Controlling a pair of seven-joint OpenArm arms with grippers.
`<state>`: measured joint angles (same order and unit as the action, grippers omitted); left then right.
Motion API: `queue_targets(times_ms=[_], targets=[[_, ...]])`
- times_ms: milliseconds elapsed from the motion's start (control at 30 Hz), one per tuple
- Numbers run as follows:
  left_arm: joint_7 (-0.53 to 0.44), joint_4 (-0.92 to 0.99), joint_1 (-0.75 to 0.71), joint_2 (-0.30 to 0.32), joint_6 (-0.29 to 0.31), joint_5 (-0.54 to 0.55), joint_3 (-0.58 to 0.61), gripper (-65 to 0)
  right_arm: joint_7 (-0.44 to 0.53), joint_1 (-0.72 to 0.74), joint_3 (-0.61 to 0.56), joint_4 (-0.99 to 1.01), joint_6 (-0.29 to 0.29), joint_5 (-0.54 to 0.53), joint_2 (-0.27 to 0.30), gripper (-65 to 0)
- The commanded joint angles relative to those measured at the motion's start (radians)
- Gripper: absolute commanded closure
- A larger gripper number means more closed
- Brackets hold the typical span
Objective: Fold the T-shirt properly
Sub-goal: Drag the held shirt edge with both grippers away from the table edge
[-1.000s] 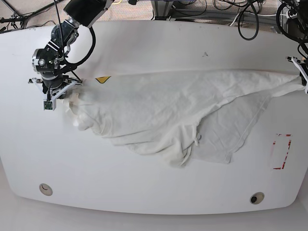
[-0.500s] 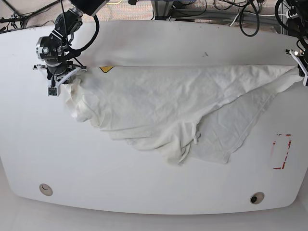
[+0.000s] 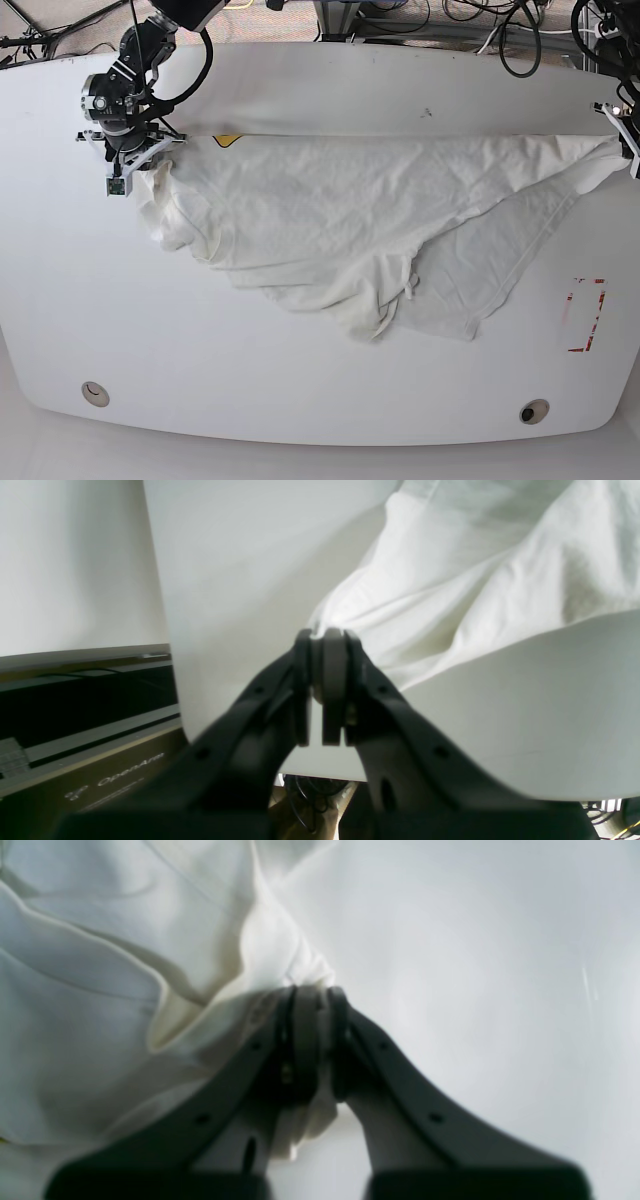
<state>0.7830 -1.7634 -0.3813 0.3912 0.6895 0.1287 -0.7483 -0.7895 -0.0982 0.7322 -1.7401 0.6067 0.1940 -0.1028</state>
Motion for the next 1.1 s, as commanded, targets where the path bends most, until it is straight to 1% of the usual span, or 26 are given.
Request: queue_targets(times_ms=[0,167,300,633,1067], targets=[[-0.01,0.026,0.002,0.021,-0.007,-0.002,-0.01,0.0,0.017,0.005,-0.001,-0.018,0.0,-0.006,0.007,-1.6],[-0.01,0.063,-0.014,0.022,-0.007,-0.002,-0.015,0.0,0.017,0.004,0.0,-0.016,0.0,-0.006,0.007,-1.6],[-0.01,0.056,-0.068,0.022,-0.007,0.001,-0.044,0.0,0.017,-0.005,-0.003,-0.001,0.0,-0.004,0.012,-1.6],[-0.01,0.066,-0.157,0.021,0.009,0.001,-0.05,0.0,0.017,-0.01,-0.004,0.01,0.0,-0.004,0.012,-1.4],[-0.01,0.061,-0.161,0.019,0.009,-0.001,-0.05,0.0,0.017,-0.01,-0.006,0.01,0.0,-0.004,0.01,-1.4]])
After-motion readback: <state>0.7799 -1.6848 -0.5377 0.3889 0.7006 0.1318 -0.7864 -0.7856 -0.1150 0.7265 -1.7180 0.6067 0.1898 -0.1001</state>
